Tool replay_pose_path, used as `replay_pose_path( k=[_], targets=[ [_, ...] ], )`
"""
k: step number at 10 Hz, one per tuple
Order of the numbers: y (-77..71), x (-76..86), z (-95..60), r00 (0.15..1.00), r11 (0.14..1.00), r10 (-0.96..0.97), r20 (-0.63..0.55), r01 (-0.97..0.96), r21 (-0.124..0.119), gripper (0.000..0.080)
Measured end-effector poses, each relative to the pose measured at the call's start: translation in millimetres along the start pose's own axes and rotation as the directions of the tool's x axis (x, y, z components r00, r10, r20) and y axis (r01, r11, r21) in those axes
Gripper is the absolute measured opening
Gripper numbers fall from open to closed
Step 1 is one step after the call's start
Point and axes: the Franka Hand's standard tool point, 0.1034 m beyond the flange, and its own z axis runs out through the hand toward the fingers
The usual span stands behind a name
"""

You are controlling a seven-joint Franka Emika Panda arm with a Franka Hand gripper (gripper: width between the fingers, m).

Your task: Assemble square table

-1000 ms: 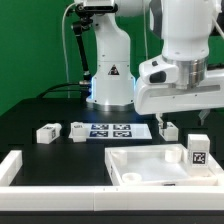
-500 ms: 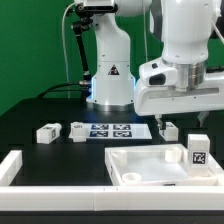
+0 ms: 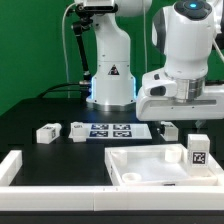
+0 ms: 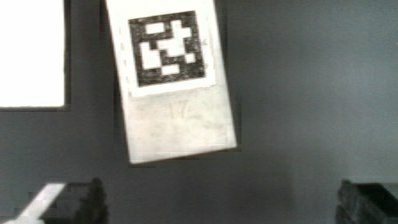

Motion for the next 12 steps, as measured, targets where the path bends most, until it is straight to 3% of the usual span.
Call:
replay_pose_path(
  k=[2,5,8,10,11,12],
  targets=[
    [1.0,-1.2,1.5,1.0,1.0,0.0,0.021,0.0,-0.001,0.0649],
    [-0.5,-13.6,-0.2,0.974,0.989,-0.133,0.182,0.143,-0.046,0.0649],
    [2.0,-17.7,5.5,0.924,0.989,-0.117,0.364,0.141,-0.042,0.0649],
    [13.2,-20.4,8.7,0.855,0.993,-0.083,0.512,0.116,-0.033,0.0649],
    [15.9,-16.1,14.5,0.835,0.994,-0.059,0.548,0.097,-0.042,0.0649],
    [17.8,-22.4,19.2,0.802,0.995,-0.047,0.596,0.093,-0.048,0.0649]
  ],
)
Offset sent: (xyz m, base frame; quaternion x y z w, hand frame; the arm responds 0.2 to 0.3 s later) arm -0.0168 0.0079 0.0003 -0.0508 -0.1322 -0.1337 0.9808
